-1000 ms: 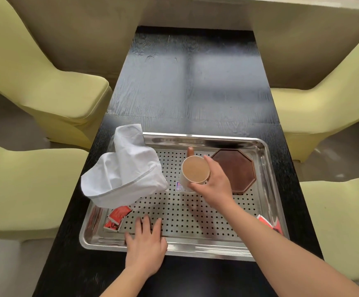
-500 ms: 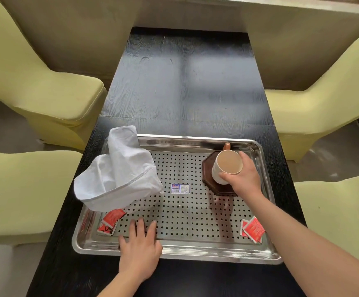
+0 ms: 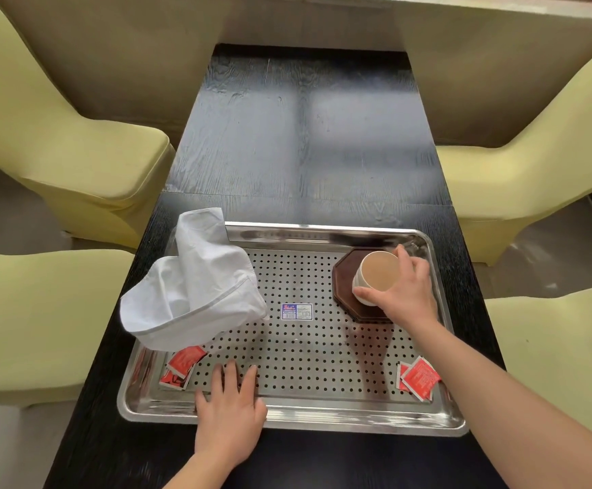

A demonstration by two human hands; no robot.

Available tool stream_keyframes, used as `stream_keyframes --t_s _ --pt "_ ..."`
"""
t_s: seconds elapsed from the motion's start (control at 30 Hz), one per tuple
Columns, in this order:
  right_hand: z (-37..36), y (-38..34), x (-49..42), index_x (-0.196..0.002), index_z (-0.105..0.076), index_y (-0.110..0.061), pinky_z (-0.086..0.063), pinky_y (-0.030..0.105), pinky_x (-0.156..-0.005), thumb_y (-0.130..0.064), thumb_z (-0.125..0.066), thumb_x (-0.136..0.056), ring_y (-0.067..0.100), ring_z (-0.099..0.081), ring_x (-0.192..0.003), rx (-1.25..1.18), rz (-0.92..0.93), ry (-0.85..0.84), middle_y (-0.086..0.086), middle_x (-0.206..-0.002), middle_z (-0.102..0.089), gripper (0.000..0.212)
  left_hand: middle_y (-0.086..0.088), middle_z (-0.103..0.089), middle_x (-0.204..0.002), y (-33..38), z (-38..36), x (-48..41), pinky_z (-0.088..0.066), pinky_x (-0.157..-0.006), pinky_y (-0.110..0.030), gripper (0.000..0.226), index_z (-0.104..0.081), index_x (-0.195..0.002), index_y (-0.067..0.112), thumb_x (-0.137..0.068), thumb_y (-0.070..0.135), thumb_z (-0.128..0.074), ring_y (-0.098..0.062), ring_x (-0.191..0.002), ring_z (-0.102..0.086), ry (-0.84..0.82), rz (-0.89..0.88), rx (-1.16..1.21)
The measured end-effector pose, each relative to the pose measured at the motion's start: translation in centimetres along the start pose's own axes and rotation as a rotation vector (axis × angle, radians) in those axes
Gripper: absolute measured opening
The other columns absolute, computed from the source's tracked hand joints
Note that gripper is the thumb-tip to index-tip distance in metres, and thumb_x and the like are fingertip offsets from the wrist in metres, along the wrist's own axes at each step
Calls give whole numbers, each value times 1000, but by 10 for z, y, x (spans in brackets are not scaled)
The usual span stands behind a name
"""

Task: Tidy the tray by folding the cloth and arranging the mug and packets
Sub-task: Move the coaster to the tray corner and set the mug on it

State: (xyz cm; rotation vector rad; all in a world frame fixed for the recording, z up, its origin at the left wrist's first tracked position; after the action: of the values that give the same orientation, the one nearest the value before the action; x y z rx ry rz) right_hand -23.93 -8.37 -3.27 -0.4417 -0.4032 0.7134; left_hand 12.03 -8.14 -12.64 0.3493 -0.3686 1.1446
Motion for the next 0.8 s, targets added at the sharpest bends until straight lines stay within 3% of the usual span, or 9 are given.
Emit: stream_keyframes --t_s 0.1,0.17,0.23,0.3,0.43,0.53,0.6,0.7,0.8 --pt "6 -2 -3 -156 -14 -37 -31 50 -114 -43 -90 -63 27 -16 -148 56 111 -76 -12 -162 -7 120 -9 -22 -160 1 2 1 -25 -112 -58 62 -22 -153 31 -92 42 -29 -30 -149 -13 1 2 15" --pt "8 -7 -5 -156 -9 -40 -33 51 -115 -14 -78 -71 20 -7 -150 190 233 -166 -20 -164 2 113 -11 -31 -158 2 6 3 -30 -109 -60 62 -32 -151 29 -91 41 -33 -32 -147 -21 12 5 23" --pt "9 -11 -11 -158 -6 -37 -29 49 -119 -2 -67 -76 16 -3 -151 319 312 -242 -16 -167 -1 108 -13 -40 -153 4 10 5 -35 -105 -61 63 -41 -147 26 -87 41 -29 -34 -144 -31 32 0 12" --pt "11 -14 -16 -159 -9 -33 -30 47 -119 -8 -67 -81 19 -8 -151 416 345 -260 -10 -167 -13 100 -14 -48 -147 4 13 6 -40 -100 -62 67 -49 -143 25 -83 42 -25 -36 -140 -38 56 -8 7" --pt "17 -23 -23 -156 -23 -26 -44 43 -102 -50 -74 -78 30 -37 -133 558 309 -105 2 -148 -46 96 -13 -42 -151 3 10 5 -38 -103 -60 60 -44 -146 26 -87 39 -42 -34 -142 -33 25 5 5" --pt "21 -23 -22 -151 -33 -23 -44 43 -99 -76 -69 -66 31 -44 -123 634 237 -8 7 -134 -57 106 -15 -51 -144 3 10 5 -43 -97 -62 58 -53 -139 24 -83 35 -56 -36 -137 -42 11 13 8" --pt "22 -22 -20 -150 -34 -25 -44 43 -98 -82 -67 -62 31 -45 -123 664 209 0 6 -130 -59 110 -15 -53 -141 3 10 5 -45 -95 -62 57 -56 -138 23 -81 35 -57 -36 -135 -45 23 13 0" --pt "24 -14 -18 -150 -32 -24 -46 44 -93 -53 -76 -74 32 -46 -124 570 134 -40 6 -126 -62 93 -15 -54 -141 2 10 4 -45 -94 -62 58 -56 -137 23 -81 37 -51 -36 -134 -46 53 11 -13" --pt "25 2 -15 -137 -45 -18 -49 42 -83 -16 -66 -86 32 -49 -123 376 20 -81 9 -117 -67 56 -14 -54 -141 2 9 4 -45 -94 -61 59 -57 -137 23 -80 38 -48 -35 -133 -47 66 12 -15"
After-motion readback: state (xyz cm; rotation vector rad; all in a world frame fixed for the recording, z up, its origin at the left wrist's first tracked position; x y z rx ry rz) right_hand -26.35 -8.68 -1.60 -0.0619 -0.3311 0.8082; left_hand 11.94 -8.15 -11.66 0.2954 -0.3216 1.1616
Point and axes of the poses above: each hand's wrist, its own x-axis away from the middle knuckle, its own z-axis out of the back of the hand, y = z × x, the point moved 6 cm from there along -x, towards the middle knuckle
